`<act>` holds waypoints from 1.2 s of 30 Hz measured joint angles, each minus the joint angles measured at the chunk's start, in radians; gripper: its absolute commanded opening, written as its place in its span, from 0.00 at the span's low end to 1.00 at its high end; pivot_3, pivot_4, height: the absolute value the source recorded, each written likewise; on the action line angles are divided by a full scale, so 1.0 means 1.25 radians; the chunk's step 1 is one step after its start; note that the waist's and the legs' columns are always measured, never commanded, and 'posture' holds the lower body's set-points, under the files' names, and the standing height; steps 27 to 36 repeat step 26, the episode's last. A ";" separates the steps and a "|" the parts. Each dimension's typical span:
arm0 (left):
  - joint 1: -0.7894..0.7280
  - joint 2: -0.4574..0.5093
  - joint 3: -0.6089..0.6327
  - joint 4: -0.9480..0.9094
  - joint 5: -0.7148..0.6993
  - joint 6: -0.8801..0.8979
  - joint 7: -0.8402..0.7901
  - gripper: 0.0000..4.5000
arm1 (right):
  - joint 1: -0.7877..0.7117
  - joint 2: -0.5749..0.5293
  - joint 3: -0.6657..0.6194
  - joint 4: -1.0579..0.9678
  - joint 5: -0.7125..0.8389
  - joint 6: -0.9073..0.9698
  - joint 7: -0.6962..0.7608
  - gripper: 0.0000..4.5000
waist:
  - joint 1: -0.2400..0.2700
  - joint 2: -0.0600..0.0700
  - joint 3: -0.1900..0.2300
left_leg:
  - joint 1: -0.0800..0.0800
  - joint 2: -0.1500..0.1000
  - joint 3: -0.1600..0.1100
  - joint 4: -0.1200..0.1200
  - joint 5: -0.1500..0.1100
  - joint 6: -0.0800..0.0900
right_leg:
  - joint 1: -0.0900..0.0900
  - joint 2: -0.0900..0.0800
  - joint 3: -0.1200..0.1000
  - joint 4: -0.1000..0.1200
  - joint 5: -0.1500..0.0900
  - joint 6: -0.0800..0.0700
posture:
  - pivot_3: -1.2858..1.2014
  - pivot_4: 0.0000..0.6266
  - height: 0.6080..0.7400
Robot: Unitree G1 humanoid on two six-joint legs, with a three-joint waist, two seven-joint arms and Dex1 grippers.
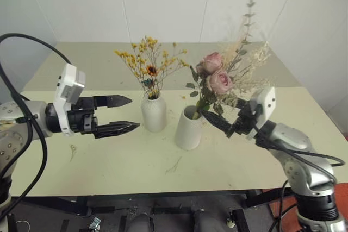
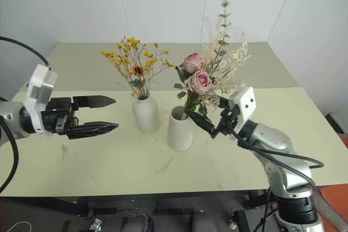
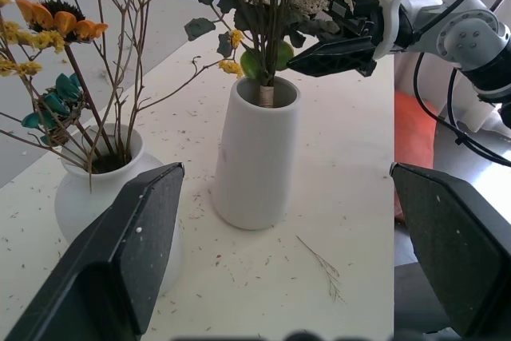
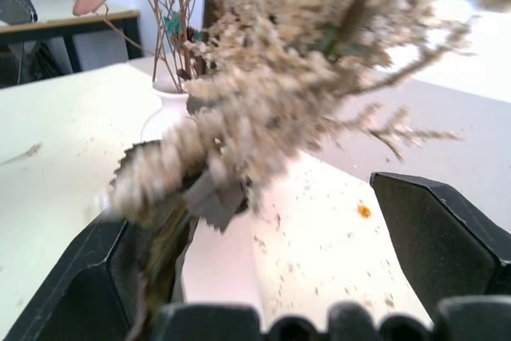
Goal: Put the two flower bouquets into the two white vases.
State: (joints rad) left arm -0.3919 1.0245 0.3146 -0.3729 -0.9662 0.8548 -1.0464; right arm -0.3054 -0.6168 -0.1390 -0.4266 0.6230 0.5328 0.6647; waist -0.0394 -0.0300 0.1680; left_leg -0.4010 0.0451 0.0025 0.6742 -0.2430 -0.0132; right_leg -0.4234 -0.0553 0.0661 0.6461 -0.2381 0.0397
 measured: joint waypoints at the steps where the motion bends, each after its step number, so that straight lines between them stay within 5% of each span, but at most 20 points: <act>1: 0.000 0.000 0.001 0.000 0.000 0.000 -0.001 1.00 | 0.000 -0.019 -0.010 -0.002 0.014 0.009 0.013 1.00 | 0.000 0.000 0.000 | 0.000 0.000 0.000 0.000 0.000 0.000 | 0.000 0.000 0.000 0.000 0.000 0.000 | 0.52 0.24 1.00; 15: 0.051 0.033 0.061 0.012 -0.002 0.001 -0.023 1.00 | 0.065 -0.239 -0.105 0.034 0.068 0.033 0.245 1.00 | 0.000 -0.001 0.000 | 0.000 0.000 0.000 0.000 0.000 0.000 | 0.000 0.000 0.000 0.000 0.000 0.000 | 0.52 0.24 1.00; 36: 0.099 0.045 0.112 0.005 -0.017 0.018 -0.035 1.00 | 0.103 -0.261 -0.140 0.026 0.073 0.034 0.271 1.00 | 0.001 -0.001 0.000 | 0.000 0.000 0.000 0.000 0.000 0.000 | 0.000 0.000 0.000 0.000 0.000 0.000 | 0.52 0.24 1.00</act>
